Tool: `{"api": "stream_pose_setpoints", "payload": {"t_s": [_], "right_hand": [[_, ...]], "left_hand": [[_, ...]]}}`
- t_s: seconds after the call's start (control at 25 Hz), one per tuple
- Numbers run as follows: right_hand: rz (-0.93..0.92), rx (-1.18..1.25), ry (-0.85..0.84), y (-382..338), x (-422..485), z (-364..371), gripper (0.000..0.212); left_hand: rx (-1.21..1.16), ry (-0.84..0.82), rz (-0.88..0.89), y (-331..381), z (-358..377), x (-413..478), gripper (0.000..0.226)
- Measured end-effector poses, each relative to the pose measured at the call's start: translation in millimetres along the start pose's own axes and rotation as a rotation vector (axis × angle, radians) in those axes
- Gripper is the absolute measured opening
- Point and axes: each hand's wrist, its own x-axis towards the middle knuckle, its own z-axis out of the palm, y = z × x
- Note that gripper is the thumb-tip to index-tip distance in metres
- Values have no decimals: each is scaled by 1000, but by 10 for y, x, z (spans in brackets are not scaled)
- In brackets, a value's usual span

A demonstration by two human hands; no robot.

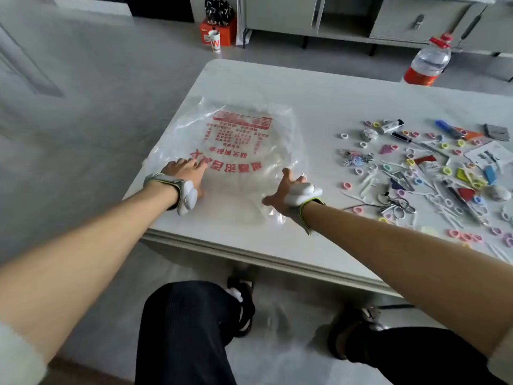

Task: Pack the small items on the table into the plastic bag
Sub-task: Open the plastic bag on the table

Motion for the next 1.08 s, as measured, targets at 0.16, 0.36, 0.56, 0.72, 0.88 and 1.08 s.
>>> {"api": "stream_pose_setpoints", "payload": {"t_s": [0.16,0.36,0.56,0.72,0.88,1.08], "right_hand": [[-56,133,32,13,299,189,59],[-45,224,106,38,543,75,37],[-153,499,179,-97,692,-172,15],[-359,646,282,-289,777,-511,6],[-256,630,292,-130,893,-742,31],[-8,291,215,352,1009,-622,59]], "left_hand": [[-15,55,-41,-110,147,121,31],[-5,7,13,-47,39,166,29],[-118,-297,165,232,-61,-96,15],[-250,-184,201,526,-138,-255,21],[-503,-145,65,906,-194,-90,17],[-639,50,-100,1463,19,202,40]]}}
